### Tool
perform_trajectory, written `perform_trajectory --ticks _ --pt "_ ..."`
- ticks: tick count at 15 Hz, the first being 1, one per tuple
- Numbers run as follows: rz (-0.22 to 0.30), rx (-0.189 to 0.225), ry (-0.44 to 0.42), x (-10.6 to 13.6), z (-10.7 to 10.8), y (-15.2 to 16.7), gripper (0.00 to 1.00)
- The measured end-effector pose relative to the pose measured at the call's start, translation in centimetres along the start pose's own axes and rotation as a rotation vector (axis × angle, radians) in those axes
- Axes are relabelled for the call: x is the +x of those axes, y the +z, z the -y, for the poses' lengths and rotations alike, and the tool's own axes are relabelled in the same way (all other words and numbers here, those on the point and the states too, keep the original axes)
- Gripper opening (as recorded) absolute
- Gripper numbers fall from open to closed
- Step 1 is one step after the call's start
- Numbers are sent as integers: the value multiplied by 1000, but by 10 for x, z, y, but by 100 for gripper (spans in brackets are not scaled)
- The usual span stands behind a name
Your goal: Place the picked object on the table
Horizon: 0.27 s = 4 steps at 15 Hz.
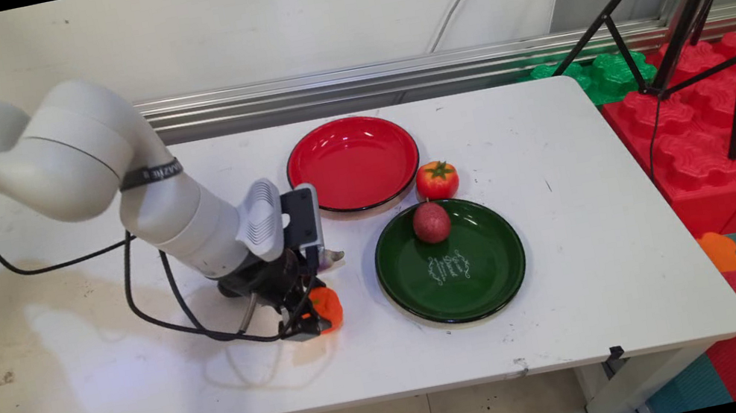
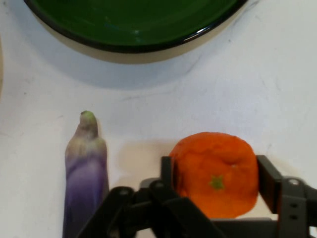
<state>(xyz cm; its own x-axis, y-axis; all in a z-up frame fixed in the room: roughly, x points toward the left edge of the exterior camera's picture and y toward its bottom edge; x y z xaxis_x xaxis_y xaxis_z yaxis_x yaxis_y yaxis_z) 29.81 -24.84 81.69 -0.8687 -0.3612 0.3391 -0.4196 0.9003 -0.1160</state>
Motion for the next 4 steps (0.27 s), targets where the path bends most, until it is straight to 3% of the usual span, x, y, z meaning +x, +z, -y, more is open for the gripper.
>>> perform_trajectory --ticks 1,4 --pt "0 1 2 0 0 3 100" --pt "-6 3 8 -1 1 9 100"
